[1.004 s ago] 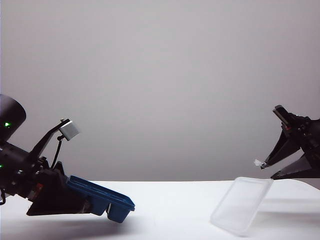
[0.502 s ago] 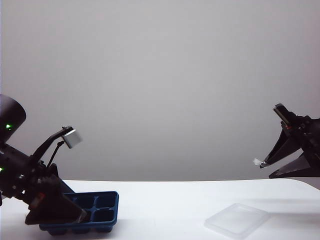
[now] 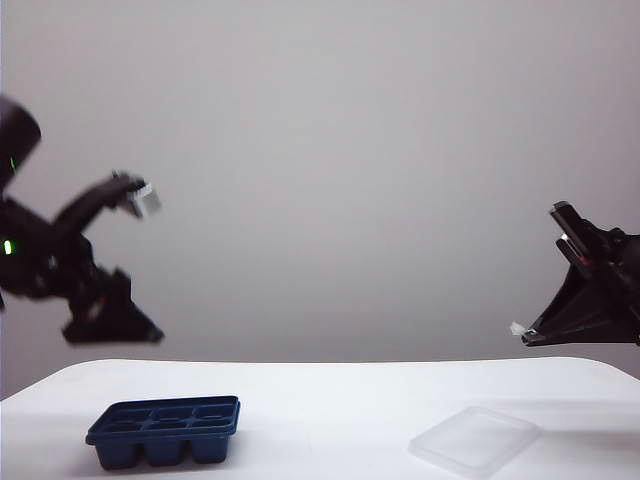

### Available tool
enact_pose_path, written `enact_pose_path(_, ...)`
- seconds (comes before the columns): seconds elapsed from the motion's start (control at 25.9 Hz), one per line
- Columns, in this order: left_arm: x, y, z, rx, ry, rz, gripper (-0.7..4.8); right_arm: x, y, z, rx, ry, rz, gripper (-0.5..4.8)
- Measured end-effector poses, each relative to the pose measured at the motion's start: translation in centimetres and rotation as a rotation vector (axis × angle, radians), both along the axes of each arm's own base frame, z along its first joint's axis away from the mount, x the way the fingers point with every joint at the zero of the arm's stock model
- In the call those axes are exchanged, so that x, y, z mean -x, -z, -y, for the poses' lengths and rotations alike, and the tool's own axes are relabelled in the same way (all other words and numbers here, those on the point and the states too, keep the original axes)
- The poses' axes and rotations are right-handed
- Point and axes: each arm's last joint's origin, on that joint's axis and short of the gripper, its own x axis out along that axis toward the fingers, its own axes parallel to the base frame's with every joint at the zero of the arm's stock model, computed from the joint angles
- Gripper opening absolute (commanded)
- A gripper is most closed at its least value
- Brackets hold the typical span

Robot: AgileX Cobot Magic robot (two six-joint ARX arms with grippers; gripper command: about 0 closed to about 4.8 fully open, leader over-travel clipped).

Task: Pick up the ice cube tray, remove its lid, and then place both the tray and the lid back on the table.

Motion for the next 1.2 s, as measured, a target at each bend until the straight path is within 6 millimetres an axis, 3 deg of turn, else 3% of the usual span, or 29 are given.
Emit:
enact_pose_path(0.04, 0.3, -0.7, -0.1, -0.006, -0.035, -0.011, 4.79, 0.2, -0.1, -0.1, 0.004, -0.020, -0.001, -0.07)
enact_pose_path(0.12, 2.3, -2.9, -0.8, -0.084, -0.162, -0.095, 3.62, 1.0, -1.1, -0.4, 0.050, -0.054, 0.000, -0.07)
enact_pose_path(0.19, 3.4, -4.2, -1.0, -0.102, -0.200, -0.109, 3.01, 1.4, -1.9, -0.4, 0.099, -0.041, 0.003, -0.07)
enact_pose_path(0.31, 4.8, -6.8, -1.2, -0.042, -0.243, -0.071, 2.63, 2.1, -3.7, -0.5, 0.180, -0.027, 0.039, -0.07)
enact_pose_path(0.39, 7.0, -10.4, -1.2, 0.082, -0.299, -0.021, 1.92, 3.0, -6.9, -0.5, 0.233, -0.006, 0.156, -0.07)
enact_pose_path(0.46, 8.4, -11.9, -1.5, 0.108, -0.340, 0.006, 1.02, 3.7, -9.3, -0.4, 0.248, 0.017, 0.259, -0.07)
enact_pose_path(0.5, 9.1, -12.7, -1.8, 0.110, -0.371, 0.024, 0.87, 4.1, -10.3, -0.4, 0.258, 0.029, 0.300, -0.07)
enact_pose_path(0.7, 13.1, -15.3, -2.9, 0.103, -0.522, 0.126, 0.85, 6.7, -15.1, 0.3, 0.371, 0.165, 0.484, -0.07)
enact_pose_path(0.77, 16.1, -16.7, -3.6, 0.200, -0.598, 0.206, 0.84, 8.8, -17.8, 0.2, 0.428, 0.244, 0.605, -0.07)
enact_pose_path(0.89, 17.3, -17.0, -3.8, 0.275, -0.627, 0.247, 0.83, 10.7, -18.8, 0.2, 0.473, 0.302, 0.660, -0.07)
enact_pose_path(1.0, 19.0, -15.7, -4.4, 0.264, -0.710, 0.297, 0.83, 13.6, -19.8, 0.1, 0.526, 0.406, 0.787, -0.07)
enact_pose_path(1.04, 19.8, -15.1, -4.6, 0.276, -0.720, 0.330, 0.83, 15.2, -19.4, 0.2, 0.545, 0.454, 0.836, -0.07)
enact_pose_path(1.2, 21.3, -13.4, -4.8, 0.346, -0.717, 0.437, 0.83, 17.5, -18.1, 0.3, 0.545, 0.514, 0.912, -0.07)
